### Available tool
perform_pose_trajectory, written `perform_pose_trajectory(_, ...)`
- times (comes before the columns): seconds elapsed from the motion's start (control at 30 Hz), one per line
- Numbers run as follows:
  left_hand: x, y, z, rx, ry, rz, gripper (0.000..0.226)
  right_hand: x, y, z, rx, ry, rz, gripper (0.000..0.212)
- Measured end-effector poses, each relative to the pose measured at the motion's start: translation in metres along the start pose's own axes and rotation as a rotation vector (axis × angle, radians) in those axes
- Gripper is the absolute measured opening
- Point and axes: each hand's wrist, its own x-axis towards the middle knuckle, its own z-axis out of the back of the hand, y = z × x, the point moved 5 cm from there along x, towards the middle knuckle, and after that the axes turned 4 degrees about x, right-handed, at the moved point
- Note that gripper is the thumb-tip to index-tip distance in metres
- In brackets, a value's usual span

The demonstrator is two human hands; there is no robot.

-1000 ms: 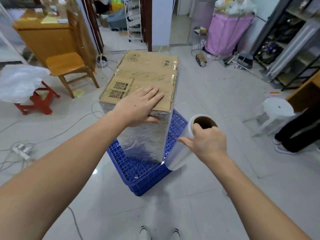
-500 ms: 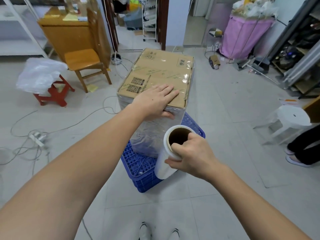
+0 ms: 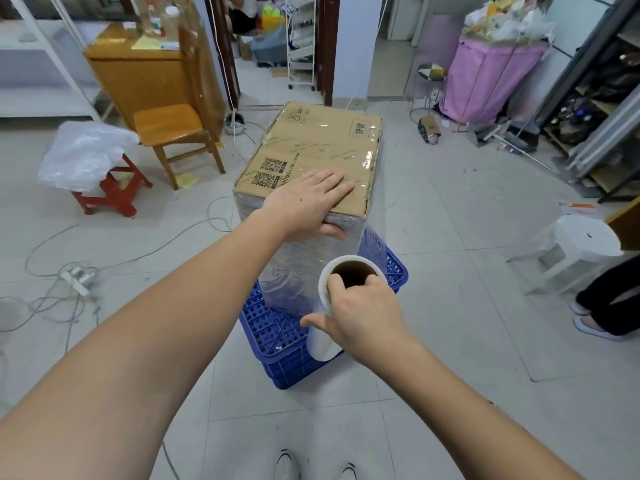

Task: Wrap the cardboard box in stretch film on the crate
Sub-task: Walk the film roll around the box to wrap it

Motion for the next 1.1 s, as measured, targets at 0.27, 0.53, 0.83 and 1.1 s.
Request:
perform_pose_trajectory(0.27, -0.008, 0.007, 0.001, -0.072, -0.011, -0.012, 0.111, -0.008, 0.02, 0.002, 0.061, 0.093, -0.05, 0.038)
perform_pose_trajectory(0.53, -0.004, 0.039, 0.018, -0.307, 0.076, -0.278, 0.104, 0.006, 0.041, -0.007, 0.024, 0.258, -0.378, 0.024)
perform_pose_trajectory(0.83, -0.01, 0.093, -0.013, -0.171, -0.003, -0.451, 0.105, 0.031, 0.043, -0.005, -0.01, 0.17, -0.775, 0.057)
perform_pose_trajectory(1.1, 0.004, 0.078, -0.007, -0.241, -0.064, -0.422, 0.092, 0.029, 0.026, -0.006, -0.025, 0.158, -0.773, 0.062)
